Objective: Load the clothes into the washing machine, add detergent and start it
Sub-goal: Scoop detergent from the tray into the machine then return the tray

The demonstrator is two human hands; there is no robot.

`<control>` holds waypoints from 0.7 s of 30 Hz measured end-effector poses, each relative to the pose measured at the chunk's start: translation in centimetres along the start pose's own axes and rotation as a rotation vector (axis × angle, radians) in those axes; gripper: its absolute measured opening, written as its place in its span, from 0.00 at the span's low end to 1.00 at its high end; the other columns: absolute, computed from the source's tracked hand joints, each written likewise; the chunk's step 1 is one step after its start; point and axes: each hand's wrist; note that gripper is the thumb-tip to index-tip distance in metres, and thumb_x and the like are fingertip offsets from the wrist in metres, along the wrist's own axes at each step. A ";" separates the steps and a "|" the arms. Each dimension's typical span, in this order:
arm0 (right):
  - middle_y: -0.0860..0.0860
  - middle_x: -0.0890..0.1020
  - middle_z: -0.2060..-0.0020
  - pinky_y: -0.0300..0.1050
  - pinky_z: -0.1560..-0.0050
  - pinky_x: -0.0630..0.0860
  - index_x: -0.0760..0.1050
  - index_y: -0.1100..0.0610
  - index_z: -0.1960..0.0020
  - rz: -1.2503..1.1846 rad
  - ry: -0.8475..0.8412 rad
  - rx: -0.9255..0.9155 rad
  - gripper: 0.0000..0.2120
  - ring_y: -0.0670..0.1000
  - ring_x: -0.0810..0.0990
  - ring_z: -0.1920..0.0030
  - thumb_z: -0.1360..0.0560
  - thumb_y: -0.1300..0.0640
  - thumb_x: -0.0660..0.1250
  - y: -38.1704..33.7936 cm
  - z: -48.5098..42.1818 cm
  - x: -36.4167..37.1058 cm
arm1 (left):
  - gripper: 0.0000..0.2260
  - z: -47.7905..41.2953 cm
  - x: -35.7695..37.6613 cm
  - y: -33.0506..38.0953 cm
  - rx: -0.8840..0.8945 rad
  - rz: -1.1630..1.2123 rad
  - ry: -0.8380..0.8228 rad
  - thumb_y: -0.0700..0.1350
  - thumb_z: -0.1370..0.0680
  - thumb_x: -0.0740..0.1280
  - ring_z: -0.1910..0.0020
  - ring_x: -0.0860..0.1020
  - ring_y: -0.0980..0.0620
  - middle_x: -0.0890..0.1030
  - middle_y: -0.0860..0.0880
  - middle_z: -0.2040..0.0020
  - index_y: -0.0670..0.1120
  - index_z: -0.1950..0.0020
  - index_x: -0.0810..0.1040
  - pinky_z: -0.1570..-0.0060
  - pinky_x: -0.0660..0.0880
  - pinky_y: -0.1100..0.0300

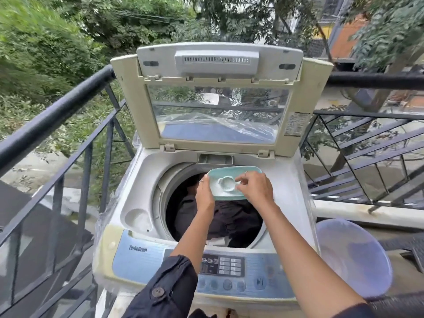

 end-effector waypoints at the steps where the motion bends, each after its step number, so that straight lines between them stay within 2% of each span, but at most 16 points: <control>1: 0.49 0.85 0.53 0.40 0.54 0.71 0.82 0.51 0.46 0.003 0.012 -0.022 0.11 0.53 0.81 0.49 0.28 0.57 0.70 -0.1 0.1 0.0 | 0.19 -0.4 -0.2 -0.3 -0.007 -0.009 0.006 0.64 0.32 0.57 0.41 0.78 0.42 0.81 0.46 0.47 0.53 0.55 0.79 0.36 0.71 0.41; 5: 0.50 0.84 0.51 0.45 0.50 0.75 0.81 0.52 0.44 0.095 0.129 -0.055 0.12 0.54 0.80 0.47 0.27 0.59 0.67 -0.3 -0.1 0.3 | 0.20 -0.8 -0.6 -0.4 -0.022 -0.028 0.006 0.65 0.32 0.57 0.44 0.79 0.43 0.82 0.45 0.47 0.53 0.57 0.79 0.37 0.72 0.41; 8: 0.52 0.83 0.49 0.46 0.49 0.74 0.80 0.53 0.43 0.161 0.152 -0.084 0.14 0.55 0.79 0.46 0.26 0.60 0.65 -0.6 -0.3 0.8 | 0.18 0.1 -0.7 1.0 -0.010 -0.076 -0.002 0.62 0.27 0.56 0.44 0.79 0.44 0.81 0.45 0.46 0.52 0.52 0.79 0.38 0.73 0.44; 11: 0.53 0.83 0.50 0.46 0.47 0.74 0.80 0.54 0.43 0.145 0.096 -0.113 0.13 0.55 0.79 0.47 0.27 0.58 0.67 -1.1 -0.7 1.3 | 0.18 0.4 -1.0 1.9 0.058 -0.122 0.010 0.54 0.20 0.54 0.46 0.77 0.48 0.80 0.46 0.45 0.46 0.44 0.78 0.44 0.71 0.53; 15: 0.53 0.85 0.53 0.44 0.48 0.74 0.81 0.54 0.44 0.097 -0.008 -0.149 0.15 0.54 0.81 0.49 0.30 0.63 0.67 -2.1 -1.0 1.9 | 0.16 -0.6 -1.6 1.5 0.091 -0.177 0.020 0.52 0.19 0.53 0.44 0.77 0.45 0.80 0.47 0.47 0.48 0.46 0.78 0.40 0.71 0.49; 17: 0.53 0.85 0.56 0.43 0.49 0.74 0.82 0.55 0.45 0.055 -0.081 -0.162 0.14 0.53 0.82 0.53 0.30 0.61 0.69 -2.6 -1.0 2.0 | 0.16 -1.2 -1.8 1.2 0.081 -0.206 0.030 0.51 0.19 0.52 0.44 0.77 0.44 0.80 0.46 0.47 0.47 0.47 0.77 0.41 0.71 0.49; 21: 0.53 0.86 0.59 0.33 0.55 0.71 0.82 0.57 0.47 -0.035 -0.163 -0.136 0.15 0.46 0.80 0.61 0.32 0.63 0.69 -2.8 -0.7 2.3 | 0.16 -1.8 -2.1 1.0 0.073 -0.232 0.024 0.50 0.18 0.51 0.46 0.74 0.48 0.78 0.48 0.46 0.45 0.43 0.76 0.48 0.66 0.57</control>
Point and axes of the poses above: each hand's wrist, its own z-axis away from the middle knuckle, its own x-axis out of the palm, y = z × x
